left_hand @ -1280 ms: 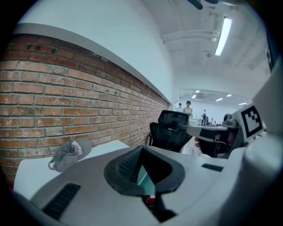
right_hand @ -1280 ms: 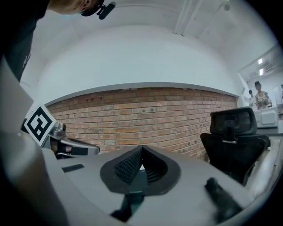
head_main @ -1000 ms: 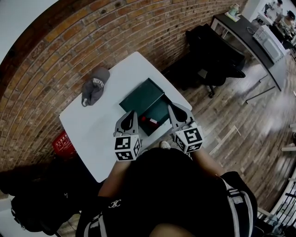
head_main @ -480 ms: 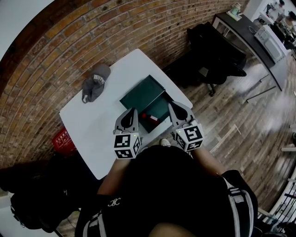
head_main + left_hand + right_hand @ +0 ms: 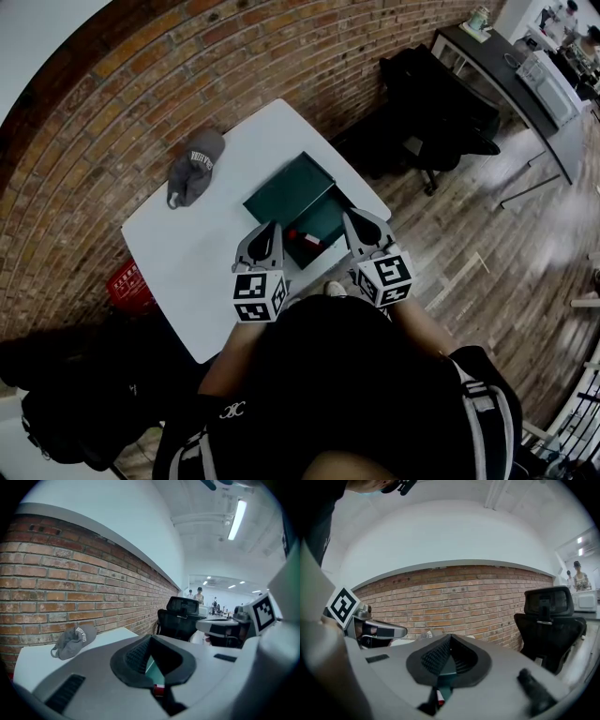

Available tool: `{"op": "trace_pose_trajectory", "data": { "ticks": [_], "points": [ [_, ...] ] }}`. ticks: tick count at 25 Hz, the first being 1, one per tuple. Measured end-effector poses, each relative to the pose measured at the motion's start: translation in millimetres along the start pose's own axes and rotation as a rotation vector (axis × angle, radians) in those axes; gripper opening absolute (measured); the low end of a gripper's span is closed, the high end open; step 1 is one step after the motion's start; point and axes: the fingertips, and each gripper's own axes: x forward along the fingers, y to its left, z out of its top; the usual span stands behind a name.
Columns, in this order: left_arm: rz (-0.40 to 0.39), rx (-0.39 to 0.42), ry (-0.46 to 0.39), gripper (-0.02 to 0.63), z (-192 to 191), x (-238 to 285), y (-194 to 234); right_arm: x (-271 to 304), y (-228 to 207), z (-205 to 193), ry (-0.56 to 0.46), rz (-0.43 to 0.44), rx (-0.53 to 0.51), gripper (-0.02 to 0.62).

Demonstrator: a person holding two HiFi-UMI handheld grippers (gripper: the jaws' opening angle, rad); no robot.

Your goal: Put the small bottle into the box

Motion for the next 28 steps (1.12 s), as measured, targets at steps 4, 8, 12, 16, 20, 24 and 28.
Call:
{"op": "trace_pose_trajectory", "data": {
  "ticks": [4, 8, 12, 16, 20, 24, 28],
  "points": [
    [-0.007, -0.001, 0.002, 0.012, -1.3, 0.0, -1.5, 0.5, 3.1, -2.4, 0.006, 0.009, 0.002, 0.029],
    [-0.015, -0.003, 0.011, 0.012, -3.8, -0.5, -2.9, -0.9, 4.0, -3.0, 0.008, 0.009, 0.005, 0.029],
    [-0.021, -0.008, 0.010, 0.012, -4.1, -1.9, -3.2, -1.7, 4.4, -3.2, 0.006, 0.007, 0.014, 0.029],
    [-0.017, -0.012, 0.009, 0.012, -4.1, -3.2, -2.3, -1.5, 6.1, -1.6, 0.000, 0.015, 0.018, 0.029],
    [-0.013, -0.016, 0.007, 0.012, -3.3, -4.8, 0.1, 1.5, 9.2, -0.3, 0.001, 0.020, 0.009, 0.029],
    [-0.009, -0.018, 0.012, 0.012, -5.5, -5.6, 1.3, 2.3, 10.4, -0.1, 0.004, 0.023, 0.005, 0.029],
    [-0.007, -0.017, 0.013, 0.012, -4.6, -3.8, 0.6, 3.9, 7.6, 0.8, 0.007, 0.026, 0.006, 0.029]
  ]
}}
